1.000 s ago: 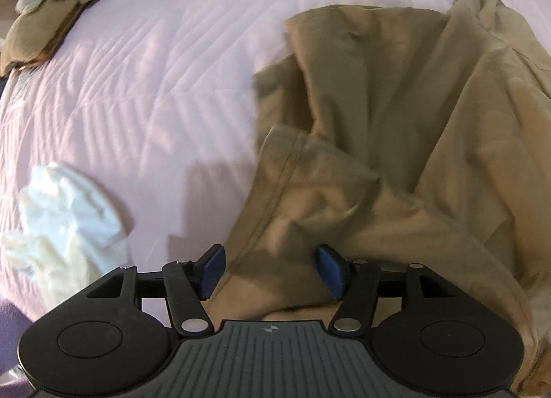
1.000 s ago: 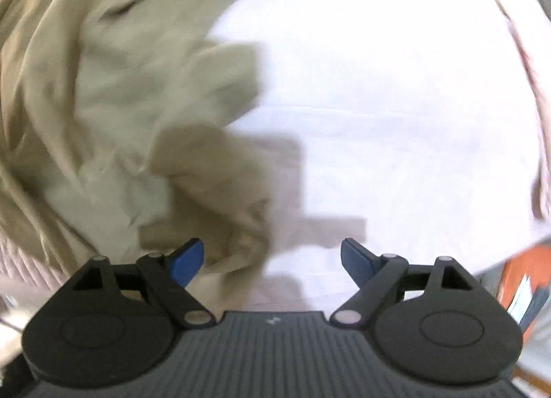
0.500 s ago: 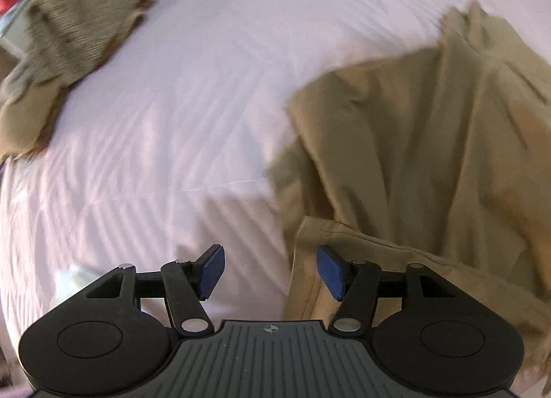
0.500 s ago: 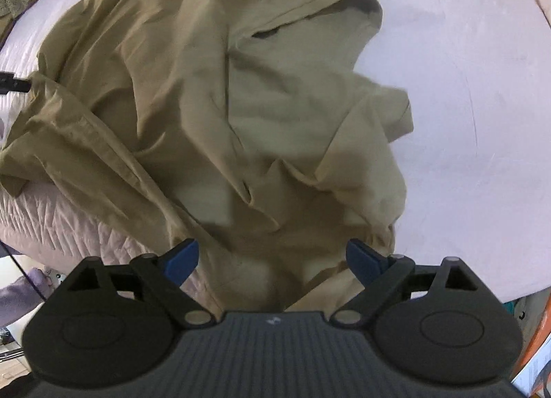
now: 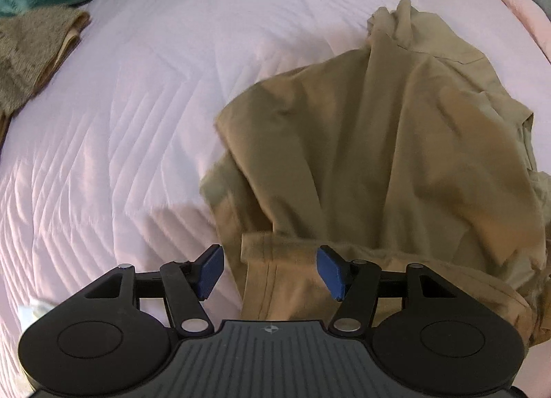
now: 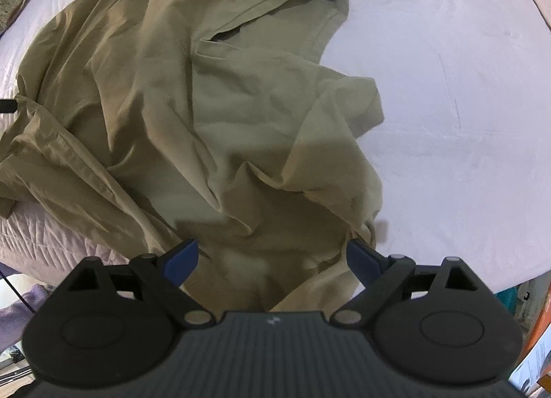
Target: Fold clothes
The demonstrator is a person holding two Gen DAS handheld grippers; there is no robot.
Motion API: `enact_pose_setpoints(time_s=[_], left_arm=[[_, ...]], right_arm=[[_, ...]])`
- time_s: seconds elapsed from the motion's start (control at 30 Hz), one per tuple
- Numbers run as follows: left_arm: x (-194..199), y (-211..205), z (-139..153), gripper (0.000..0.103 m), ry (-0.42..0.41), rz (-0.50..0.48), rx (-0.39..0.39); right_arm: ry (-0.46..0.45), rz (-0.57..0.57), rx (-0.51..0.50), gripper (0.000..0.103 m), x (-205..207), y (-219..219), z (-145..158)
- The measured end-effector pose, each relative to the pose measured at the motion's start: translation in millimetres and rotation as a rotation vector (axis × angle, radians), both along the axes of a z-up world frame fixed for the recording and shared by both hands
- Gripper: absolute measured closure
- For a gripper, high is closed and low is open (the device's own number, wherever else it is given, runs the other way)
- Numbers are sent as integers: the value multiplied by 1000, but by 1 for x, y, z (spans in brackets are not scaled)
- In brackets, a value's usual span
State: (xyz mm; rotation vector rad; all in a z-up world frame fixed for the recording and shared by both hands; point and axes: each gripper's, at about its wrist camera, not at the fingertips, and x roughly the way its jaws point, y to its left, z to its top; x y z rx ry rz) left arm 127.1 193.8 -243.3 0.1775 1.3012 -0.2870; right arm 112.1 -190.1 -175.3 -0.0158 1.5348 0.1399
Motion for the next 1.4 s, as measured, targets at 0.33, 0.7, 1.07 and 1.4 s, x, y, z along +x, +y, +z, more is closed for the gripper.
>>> enact_pose_setpoints(time_s=[0.33, 0.7, 1.07, 1.4], left_arm=[[7, -9, -28, 58, 49, -85, -63], [-41, -4, 35, 89, -32, -61, -133], [-84, 19, 72, 90, -55, 11, -134], [-145, 30, 80, 91, -2, 55, -119]], right_arm=[[-11, -18, -25, 9, 8, -10, 1], [-50, -40, -52, 9, 4, -25, 7], [-69, 30, -32, 9, 15, -17, 15], [-6, 3, -79, 8, -17, -40, -8]])
